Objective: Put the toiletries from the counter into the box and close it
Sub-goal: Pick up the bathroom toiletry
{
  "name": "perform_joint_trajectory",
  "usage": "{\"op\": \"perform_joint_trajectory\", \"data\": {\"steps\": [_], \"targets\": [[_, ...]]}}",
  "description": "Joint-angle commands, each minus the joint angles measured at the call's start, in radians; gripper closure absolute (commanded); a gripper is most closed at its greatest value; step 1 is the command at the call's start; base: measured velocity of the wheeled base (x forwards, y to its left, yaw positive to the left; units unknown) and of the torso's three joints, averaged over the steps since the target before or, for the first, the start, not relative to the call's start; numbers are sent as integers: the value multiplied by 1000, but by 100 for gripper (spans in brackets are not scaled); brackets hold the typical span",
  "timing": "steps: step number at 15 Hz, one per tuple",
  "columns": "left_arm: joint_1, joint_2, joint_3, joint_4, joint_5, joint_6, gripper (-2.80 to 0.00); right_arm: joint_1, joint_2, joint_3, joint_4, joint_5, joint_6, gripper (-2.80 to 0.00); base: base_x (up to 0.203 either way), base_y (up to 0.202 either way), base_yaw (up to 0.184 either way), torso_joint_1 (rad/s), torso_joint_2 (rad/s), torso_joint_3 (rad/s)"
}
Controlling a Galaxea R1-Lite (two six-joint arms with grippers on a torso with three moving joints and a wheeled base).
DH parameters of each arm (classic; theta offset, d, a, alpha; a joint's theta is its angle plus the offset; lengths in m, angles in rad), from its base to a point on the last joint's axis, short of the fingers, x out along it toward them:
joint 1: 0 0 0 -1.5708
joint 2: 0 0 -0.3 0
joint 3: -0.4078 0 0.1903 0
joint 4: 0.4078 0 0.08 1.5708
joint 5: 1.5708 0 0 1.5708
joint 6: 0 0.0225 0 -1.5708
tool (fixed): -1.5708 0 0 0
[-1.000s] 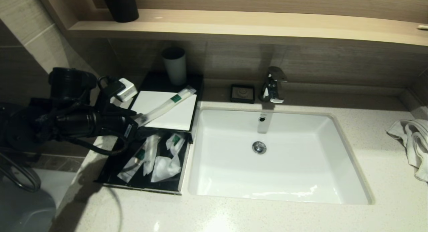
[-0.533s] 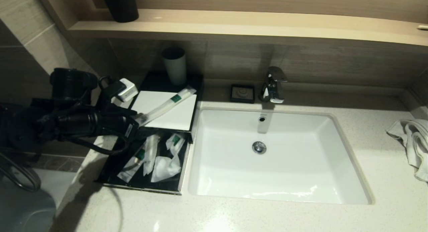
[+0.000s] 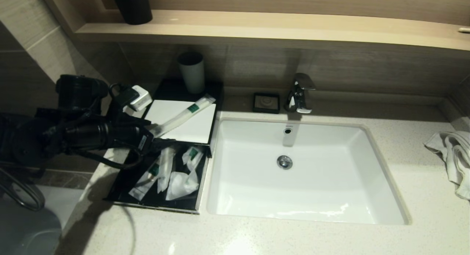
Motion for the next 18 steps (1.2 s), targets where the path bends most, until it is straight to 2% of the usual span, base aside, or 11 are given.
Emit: {"op": "perform_joint_trajectory", "data": {"steps": [1,2,18], "targets": [[0,4,3,-13,-2,1,-280,0,0,0,0,0,-1,0,0,0,0,0,0,0],[0,4,3,-14,-2,0,0,0,0,0,-1,0,0,0,0,0,0,0,0,0],[1,-20,6,-14,-3,-6,0,0,0,0,-1,0,-2,0,0,0,0,0,0,0]]}}
